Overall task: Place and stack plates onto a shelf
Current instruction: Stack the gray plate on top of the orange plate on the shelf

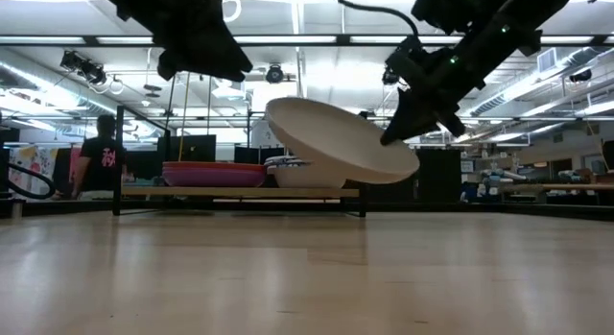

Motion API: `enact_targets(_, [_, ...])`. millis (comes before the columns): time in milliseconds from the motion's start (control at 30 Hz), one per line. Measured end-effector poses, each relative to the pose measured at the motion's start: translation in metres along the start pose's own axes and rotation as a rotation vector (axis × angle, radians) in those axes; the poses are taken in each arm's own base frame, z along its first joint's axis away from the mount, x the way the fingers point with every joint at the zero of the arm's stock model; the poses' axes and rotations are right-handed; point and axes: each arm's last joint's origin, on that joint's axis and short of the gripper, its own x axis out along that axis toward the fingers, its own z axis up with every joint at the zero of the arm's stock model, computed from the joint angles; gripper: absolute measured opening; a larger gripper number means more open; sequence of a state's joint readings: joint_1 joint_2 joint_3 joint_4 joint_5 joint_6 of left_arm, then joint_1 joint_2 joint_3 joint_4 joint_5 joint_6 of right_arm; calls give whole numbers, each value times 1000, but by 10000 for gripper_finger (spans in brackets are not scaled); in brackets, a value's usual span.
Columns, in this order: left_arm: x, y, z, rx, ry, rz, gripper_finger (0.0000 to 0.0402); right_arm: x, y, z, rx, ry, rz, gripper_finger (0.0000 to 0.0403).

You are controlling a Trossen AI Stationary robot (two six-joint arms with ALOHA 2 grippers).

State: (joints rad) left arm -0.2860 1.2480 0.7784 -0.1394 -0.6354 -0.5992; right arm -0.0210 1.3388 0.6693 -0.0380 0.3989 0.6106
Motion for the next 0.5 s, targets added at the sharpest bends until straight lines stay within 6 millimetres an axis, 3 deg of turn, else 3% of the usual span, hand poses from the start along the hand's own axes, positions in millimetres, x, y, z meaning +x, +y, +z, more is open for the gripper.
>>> enact_targets(500, [12,14,15,-70,-63,48,128,-3,9,9,35,-156,-4,15])
